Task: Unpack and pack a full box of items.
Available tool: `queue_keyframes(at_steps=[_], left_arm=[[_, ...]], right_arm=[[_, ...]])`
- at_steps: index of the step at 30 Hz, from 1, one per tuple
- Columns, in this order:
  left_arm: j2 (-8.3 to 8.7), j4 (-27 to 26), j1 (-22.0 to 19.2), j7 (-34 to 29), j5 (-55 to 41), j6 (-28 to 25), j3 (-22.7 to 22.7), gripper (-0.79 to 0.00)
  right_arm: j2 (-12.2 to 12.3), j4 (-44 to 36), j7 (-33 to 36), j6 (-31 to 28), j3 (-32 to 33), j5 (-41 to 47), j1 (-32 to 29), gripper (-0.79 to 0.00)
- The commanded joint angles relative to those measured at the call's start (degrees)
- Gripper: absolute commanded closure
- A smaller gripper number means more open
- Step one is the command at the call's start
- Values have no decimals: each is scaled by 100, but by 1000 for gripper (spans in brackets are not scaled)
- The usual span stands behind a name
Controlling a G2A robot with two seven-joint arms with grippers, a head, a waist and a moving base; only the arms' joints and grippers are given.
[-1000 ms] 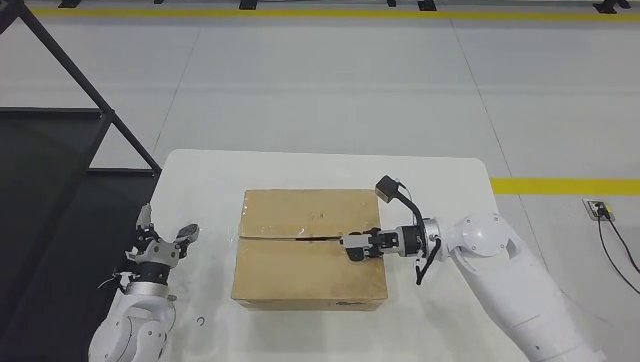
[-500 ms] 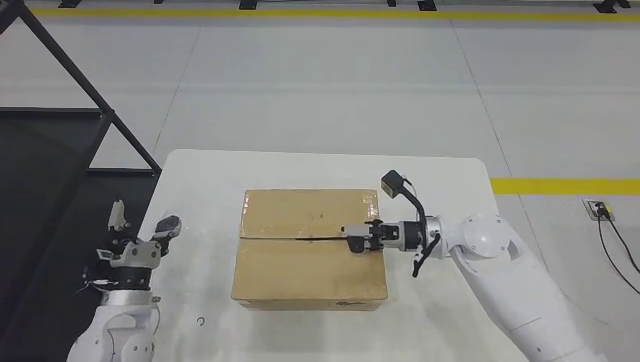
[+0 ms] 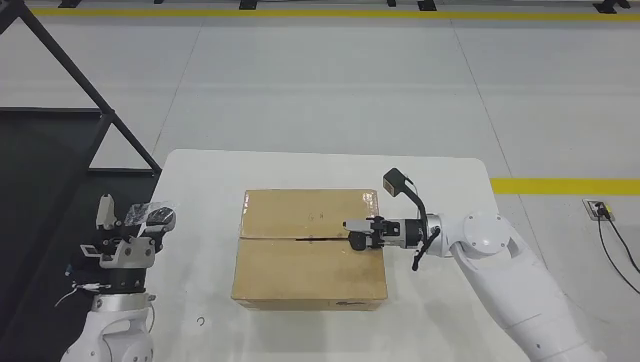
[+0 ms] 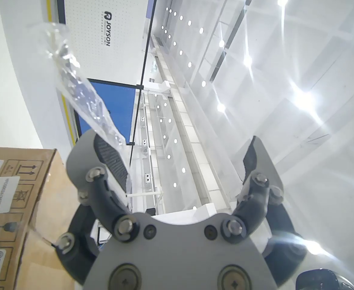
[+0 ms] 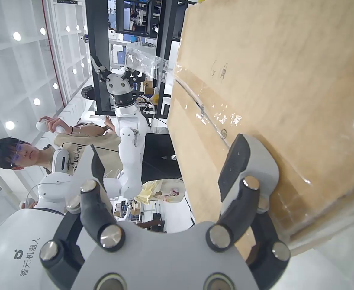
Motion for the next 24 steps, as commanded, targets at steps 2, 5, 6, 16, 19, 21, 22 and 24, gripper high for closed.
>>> queue_keyframes(at_steps=[2,5,6,16,19,21,22,24], left_arm=[[-8,-114,-2,13,150,-5,81,-785],[-19,-249,7,39,315,-25,187,-785],[-23,-296,14,67,394,-45,224,-785],[-80,-722,39,290,1378,-199,873,-785],[-105,-812,6,424,1688,-196,1129,-785],[-120,-851,-26,473,1887,-162,1292,-785],[-126,-862,-39,482,1979,-141,1377,-785],[-140,-868,-67,511,2166,-86,1541,-785]], right_arm=[[-1,21,3,-14,5,9,1,-785],[-2,31,2,-22,11,19,-2,-785],[-2,35,-2,-23,15,24,-4,-785],[-9,96,-10,-22,29,62,11,-785],[-13,115,-14,-28,28,72,18,-785],[-15,128,-8,-18,24,73,24,-785],[-16,134,-12,-18,26,80,26,-785],[-17,143,-15,-15,26,76,28,-785]])
